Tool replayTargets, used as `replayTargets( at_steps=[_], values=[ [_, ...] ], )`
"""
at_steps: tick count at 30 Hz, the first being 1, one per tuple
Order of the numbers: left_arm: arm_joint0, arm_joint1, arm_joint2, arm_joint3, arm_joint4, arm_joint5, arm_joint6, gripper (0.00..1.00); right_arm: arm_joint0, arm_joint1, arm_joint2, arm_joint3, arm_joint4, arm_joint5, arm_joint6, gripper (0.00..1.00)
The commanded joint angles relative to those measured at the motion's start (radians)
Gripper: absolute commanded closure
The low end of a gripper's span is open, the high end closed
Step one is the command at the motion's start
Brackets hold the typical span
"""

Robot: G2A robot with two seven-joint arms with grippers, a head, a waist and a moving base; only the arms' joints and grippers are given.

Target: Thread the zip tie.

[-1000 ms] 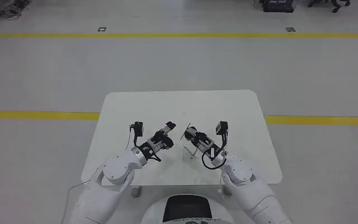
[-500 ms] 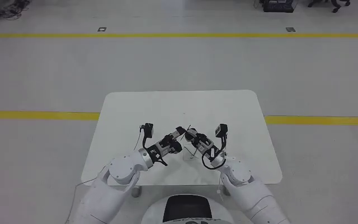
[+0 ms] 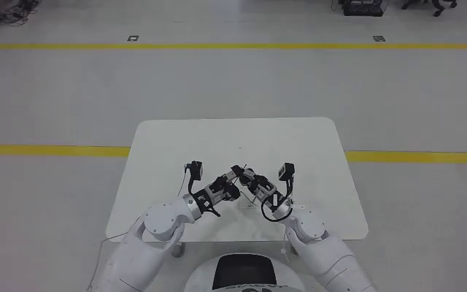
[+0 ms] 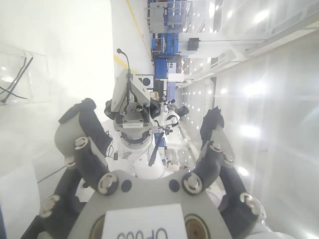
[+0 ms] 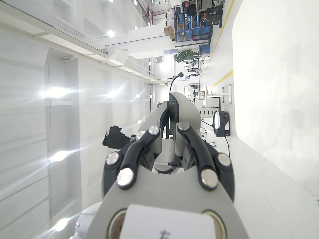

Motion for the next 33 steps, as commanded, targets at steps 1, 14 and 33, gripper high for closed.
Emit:
replayTargets(
  at_steps=[1,14,33],
  values=[
    [-0.001,0.0,0.003,-0.001,-0.007,-0.009,0.006,0.0,-0.003,0.0,-0.001,-0.006,-0.004,0.007,-0.011,1.0],
    [0.005,0.008,0.003,-0.003,-0.009,-0.013,0.014,0.25,-0.012,0.001,0.004,-0.018,-0.022,0.021,-0.009,1.0],
    [0.009,0.019,0.004,-0.001,-0.004,-0.01,0.024,0.82,-0.026,0.003,0.015,-0.033,-0.034,0.007,-0.018,1.0]
  ],
)
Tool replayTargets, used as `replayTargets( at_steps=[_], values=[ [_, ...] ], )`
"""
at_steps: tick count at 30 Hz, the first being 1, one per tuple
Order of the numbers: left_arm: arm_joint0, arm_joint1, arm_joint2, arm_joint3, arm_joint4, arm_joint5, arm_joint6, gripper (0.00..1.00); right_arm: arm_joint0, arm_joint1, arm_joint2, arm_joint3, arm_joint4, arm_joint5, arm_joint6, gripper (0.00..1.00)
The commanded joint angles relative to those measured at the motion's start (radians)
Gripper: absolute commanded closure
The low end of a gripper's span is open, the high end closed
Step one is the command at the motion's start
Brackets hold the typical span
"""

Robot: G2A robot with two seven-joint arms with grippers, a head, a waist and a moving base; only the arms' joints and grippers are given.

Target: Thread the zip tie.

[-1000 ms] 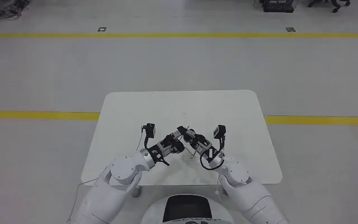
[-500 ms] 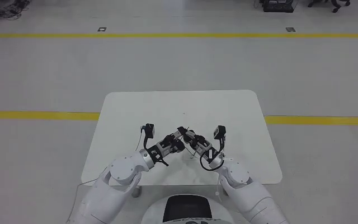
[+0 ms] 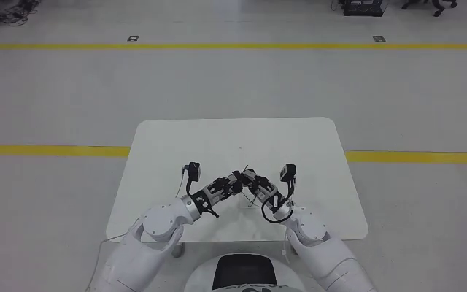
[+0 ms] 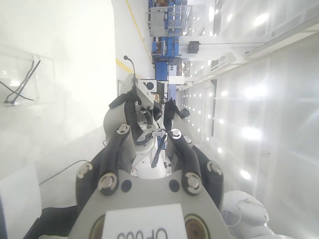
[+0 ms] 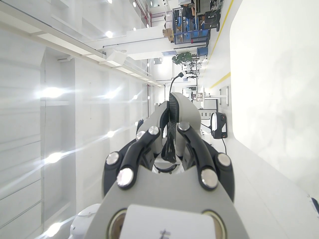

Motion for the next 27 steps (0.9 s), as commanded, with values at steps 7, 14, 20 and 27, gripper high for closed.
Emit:
replayTargets(
  at_steps=[7,14,20,27],
  values=[
    [-0.003,0.003,0.005,0.005,-0.002,0.003,0.003,0.9,-0.006,0.001,0.005,-0.008,-0.002,-0.009,0.004,1.0],
    [-0.007,0.006,0.01,0.01,-0.003,0.009,0.006,0.87,-0.009,0.001,0.007,-0.012,-0.003,-0.01,0.008,1.0],
    [-0.009,0.008,0.014,0.011,-0.004,0.011,0.011,0.89,-0.011,0.002,0.008,-0.014,-0.007,-0.01,0.015,1.0],
    [-0.013,0.01,0.021,0.015,-0.004,0.013,0.011,1.0,-0.013,0.002,0.008,-0.015,-0.012,-0.008,0.011,1.0]
  ],
)
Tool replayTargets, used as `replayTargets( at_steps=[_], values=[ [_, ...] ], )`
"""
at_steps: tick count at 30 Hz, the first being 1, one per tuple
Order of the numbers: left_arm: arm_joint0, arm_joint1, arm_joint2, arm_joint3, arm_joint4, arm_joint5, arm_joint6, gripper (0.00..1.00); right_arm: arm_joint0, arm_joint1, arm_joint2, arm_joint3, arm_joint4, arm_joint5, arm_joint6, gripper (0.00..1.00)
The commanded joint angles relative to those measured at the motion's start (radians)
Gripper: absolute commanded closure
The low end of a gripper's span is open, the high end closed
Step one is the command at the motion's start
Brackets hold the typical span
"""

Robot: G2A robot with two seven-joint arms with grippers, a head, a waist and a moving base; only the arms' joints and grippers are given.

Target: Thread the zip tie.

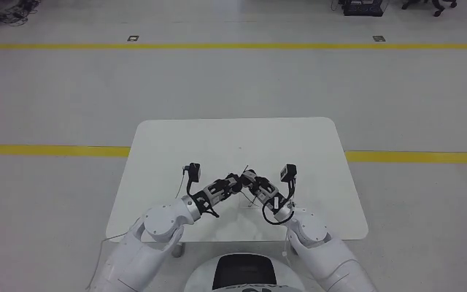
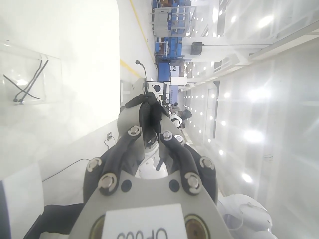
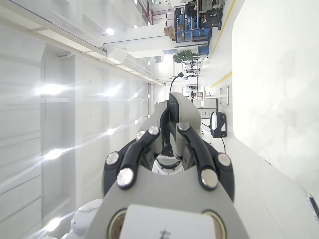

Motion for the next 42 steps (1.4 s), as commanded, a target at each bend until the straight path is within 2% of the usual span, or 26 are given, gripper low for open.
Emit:
replayTargets(
  at_steps=[1,2,3,4,5,12,16,18,20,27,29,30,33,35,38,42],
  values=[
    [-0.001,0.001,0.002,0.001,-0.001,0.002,-0.002,1.0,0.0,0.0,0.0,0.0,0.0,0.0,-0.001,1.0],
    [-0.002,0.001,0.002,0.002,-0.001,0.002,-0.002,1.0,-0.001,0.0,0.0,0.0,0.0,-0.001,0.0,1.0],
    [-0.003,0.001,0.002,0.004,-0.003,0.002,-0.002,1.0,-0.001,0.0,0.0,0.0,-0.001,-0.001,0.0,0.95],
    [-0.003,0.002,0.002,0.005,-0.004,0.002,-0.002,1.0,-0.001,0.0,0.0,0.0,0.0,0.0,0.0,0.42],
    [-0.003,0.002,0.002,0.005,-0.005,0.001,-0.002,1.0,-0.001,0.0,0.0,0.0,0.002,0.001,-0.001,0.0],
    [0.007,0.012,-0.033,0.008,-0.01,-0.004,-0.016,1.0,-0.004,0.005,0.016,0.001,-0.002,0.006,0.015,0.0],
    [0.022,0.022,-0.07,0.01,-0.031,-0.018,-0.065,1.0,-0.006,0.012,0.04,0.002,-0.003,0.015,0.053,0.0],
    [0.027,0.028,-0.09,0.014,-0.035,-0.024,-0.087,1.0,0.001,0.018,0.051,0.007,-0.013,0.029,0.105,0.0],
    [0.025,0.033,-0.103,0.02,-0.014,-0.032,-0.105,1.0,0.001,0.018,0.051,0.007,-0.013,0.029,0.105,0.0],
    [0.025,0.032,-0.102,0.02,-0.014,-0.031,-0.103,1.0,0.001,0.018,0.051,0.007,-0.013,0.029,0.105,0.0],
    [0.02,0.031,-0.091,0.025,-0.03,-0.017,-0.116,1.0,-0.001,0.017,0.047,0.008,0.02,0.045,0.12,0.0],
    [0.015,0.032,-0.094,0.032,-0.054,-0.013,-0.135,1.0,0.005,0.019,0.049,0.016,0.033,0.055,0.153,0.0],
    [0.007,0.039,-0.112,0.055,-0.114,-0.006,-0.241,1.0,0.027,0.031,0.074,0.058,0.057,0.076,0.298,0.0],
    [0.0,0.045,-0.123,0.074,-0.167,0.004,-0.351,1.0,0.05,0.044,0.1,0.088,0.03,0.084,0.396,0.0],
    [-0.014,0.051,-0.141,0.116,-0.23,0.001,-0.451,1.0,0.066,0.058,0.137,0.114,0.046,0.094,0.512,0.0],
    [-0.03,0.053,-0.138,0.15,-0.275,-0.016,-0.518,1.0,0.095,0.07,0.149,0.147,0.057,0.098,0.656,0.0]
  ],
)
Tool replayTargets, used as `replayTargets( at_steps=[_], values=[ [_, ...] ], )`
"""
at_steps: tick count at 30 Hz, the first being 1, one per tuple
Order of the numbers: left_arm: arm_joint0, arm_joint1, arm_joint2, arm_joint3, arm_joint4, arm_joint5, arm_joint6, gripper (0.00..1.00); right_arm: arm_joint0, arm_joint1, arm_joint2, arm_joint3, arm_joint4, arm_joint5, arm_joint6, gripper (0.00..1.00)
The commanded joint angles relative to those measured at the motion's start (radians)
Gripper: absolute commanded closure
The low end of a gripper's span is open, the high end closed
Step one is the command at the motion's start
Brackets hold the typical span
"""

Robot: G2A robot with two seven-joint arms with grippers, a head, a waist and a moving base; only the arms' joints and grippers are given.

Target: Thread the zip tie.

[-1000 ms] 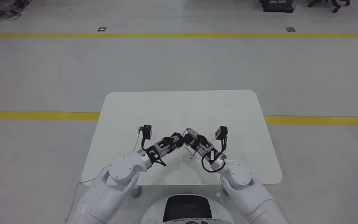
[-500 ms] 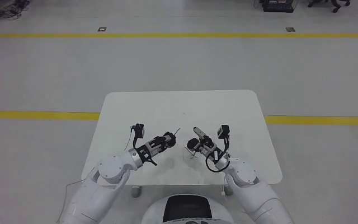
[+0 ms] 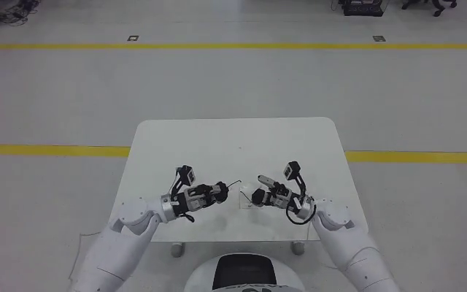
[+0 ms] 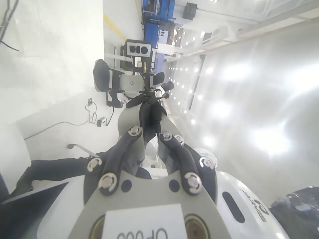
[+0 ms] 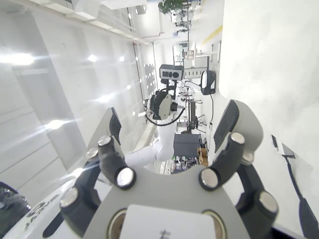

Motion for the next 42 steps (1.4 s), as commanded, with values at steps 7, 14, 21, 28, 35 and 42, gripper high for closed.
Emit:
replayTargets(
  at_steps=[7,14,21,28,35,42],
  values=[
    [-0.024,0.003,0.013,0.035,0.023,-0.013,0.011,1.0,0.042,0.007,-0.009,0.047,0.019,0.004,0.152,0.0],
    [-0.024,0.003,0.02,0.036,0.026,-0.01,0.017,1.0,0.037,0.006,-0.024,0.051,0.011,0.004,0.153,0.0],
    [-0.062,0.006,0.044,0.107,-0.117,-0.02,-0.256,1.0,0.106,0.007,-0.064,0.191,0.119,-0.041,0.384,0.0],
    [-0.093,0.011,0.067,0.163,-0.126,-0.041,-0.341,1.0,0.15,0.027,-0.164,0.233,0.184,-0.089,0.384,0.0],
    [-0.102,0.011,0.082,0.168,-0.103,-0.055,-0.327,1.0,0.164,0.038,-0.199,0.235,0.199,-0.098,0.384,0.0],
    [-0.102,0.009,0.113,0.162,-0.144,-0.032,-0.358,1.0,0.156,0.041,-0.196,0.219,0.213,-0.096,0.384,0.0]
  ],
)
